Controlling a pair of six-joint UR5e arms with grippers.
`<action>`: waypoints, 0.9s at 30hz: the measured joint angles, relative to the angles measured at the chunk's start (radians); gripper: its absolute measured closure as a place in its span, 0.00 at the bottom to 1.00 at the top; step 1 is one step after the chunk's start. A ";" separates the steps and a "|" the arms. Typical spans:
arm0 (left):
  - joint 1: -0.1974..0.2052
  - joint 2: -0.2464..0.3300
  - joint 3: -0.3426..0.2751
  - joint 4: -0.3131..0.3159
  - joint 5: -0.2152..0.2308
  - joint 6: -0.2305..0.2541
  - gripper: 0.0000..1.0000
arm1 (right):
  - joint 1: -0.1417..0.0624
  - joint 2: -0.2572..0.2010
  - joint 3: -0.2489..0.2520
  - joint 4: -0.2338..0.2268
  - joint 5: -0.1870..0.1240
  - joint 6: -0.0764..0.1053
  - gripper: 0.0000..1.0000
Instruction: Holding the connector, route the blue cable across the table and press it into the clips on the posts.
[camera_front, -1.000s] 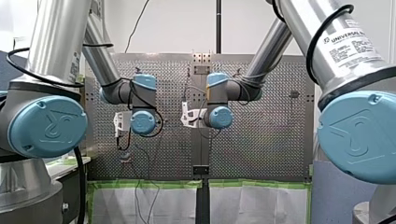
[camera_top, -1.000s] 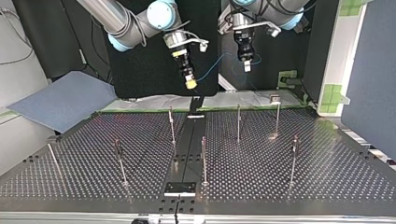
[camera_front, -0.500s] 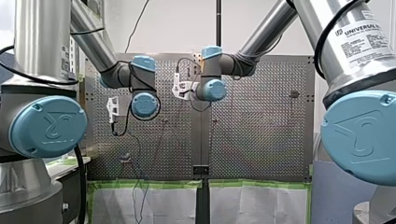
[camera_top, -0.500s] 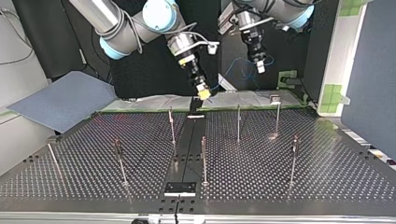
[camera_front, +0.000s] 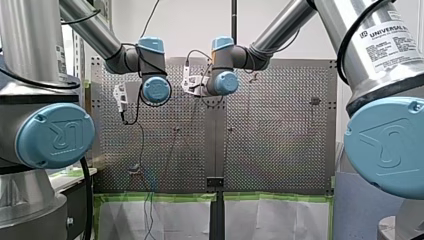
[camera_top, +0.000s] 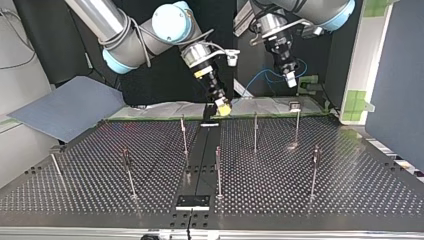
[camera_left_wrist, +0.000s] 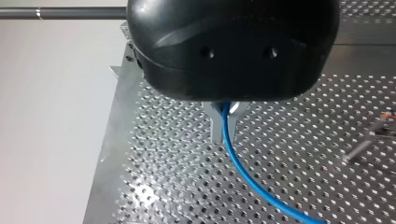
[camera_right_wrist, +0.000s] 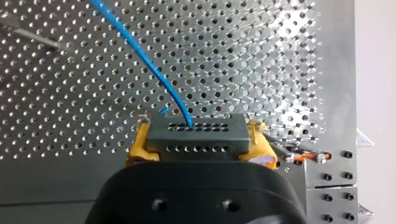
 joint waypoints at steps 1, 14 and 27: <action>0.003 -0.002 0.008 -0.007 0.003 -0.001 1.00 | 0.000 0.000 -0.007 0.006 -0.001 0.002 1.00; 0.083 -0.004 0.069 -0.088 0.036 -0.001 1.00 | 0.011 0.003 -0.137 0.088 -0.006 0.013 1.00; 0.201 0.009 0.140 -0.138 0.149 -0.020 1.00 | 0.020 0.009 -0.241 0.124 -0.010 0.023 1.00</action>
